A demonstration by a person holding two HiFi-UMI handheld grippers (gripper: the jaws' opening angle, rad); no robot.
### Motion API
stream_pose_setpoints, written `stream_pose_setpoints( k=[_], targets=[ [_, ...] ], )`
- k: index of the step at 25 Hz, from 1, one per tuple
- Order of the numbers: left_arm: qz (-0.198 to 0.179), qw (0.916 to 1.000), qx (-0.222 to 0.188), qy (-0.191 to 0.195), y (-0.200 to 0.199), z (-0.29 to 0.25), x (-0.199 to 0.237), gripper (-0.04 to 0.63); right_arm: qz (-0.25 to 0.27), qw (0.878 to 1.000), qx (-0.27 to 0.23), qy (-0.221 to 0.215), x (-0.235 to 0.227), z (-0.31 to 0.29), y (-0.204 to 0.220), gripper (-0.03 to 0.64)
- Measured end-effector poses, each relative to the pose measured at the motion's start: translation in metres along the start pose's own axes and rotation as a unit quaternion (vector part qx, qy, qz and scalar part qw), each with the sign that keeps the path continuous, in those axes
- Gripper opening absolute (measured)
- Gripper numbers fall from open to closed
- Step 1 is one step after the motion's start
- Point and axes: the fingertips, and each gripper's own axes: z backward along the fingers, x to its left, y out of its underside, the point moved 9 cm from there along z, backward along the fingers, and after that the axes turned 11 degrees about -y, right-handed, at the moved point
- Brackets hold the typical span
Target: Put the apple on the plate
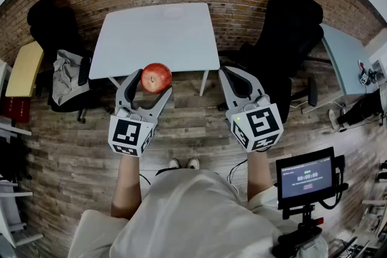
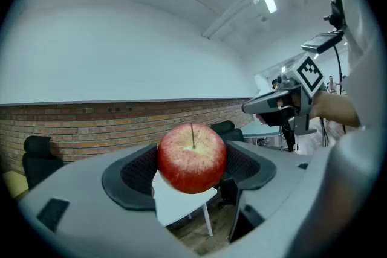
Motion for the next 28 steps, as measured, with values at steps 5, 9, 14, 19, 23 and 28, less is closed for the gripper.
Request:
stream_pose_setpoints(
  k=[5,9,14,19,23,28],
  targets=[
    [-0.005,1.0000,-0.007,-0.002,0.000,0.004,-0.009,0.364,-0.003,1.000,-0.020,-0.012,0.002,0.005,0.004,0.003],
    [-0.006,1.0000,-0.005,-0.005,0.003,0.006,-0.014,0.364,-0.002,1.000,-0.024,-0.019,0.002,0.005,0.008,0.003],
    [-0.011,0.9999,-0.005,-0.006,0.004,0.003,-0.015,0.364,-0.008,1.000,-0.021,-0.021,0.000,0.005,0.013,0.003],
    [-0.008,0.9999,-0.003,-0.006,0.005,-0.021,-0.008,0.364,-0.018,1.000,-0.016,-0.021,-0.019,-0.012,0.015,0.003],
    [-0.004,1.0000,-0.001,-0.004,0.012,-0.064,0.002,0.364,-0.026,0.999,-0.007,-0.020,-0.050,-0.042,0.023,0.003],
    [0.000,1.0000,-0.003,-0.003,0.021,-0.109,0.028,0.364,-0.027,0.999,-0.001,-0.018,-0.078,-0.083,0.025,0.003]
  ],
)
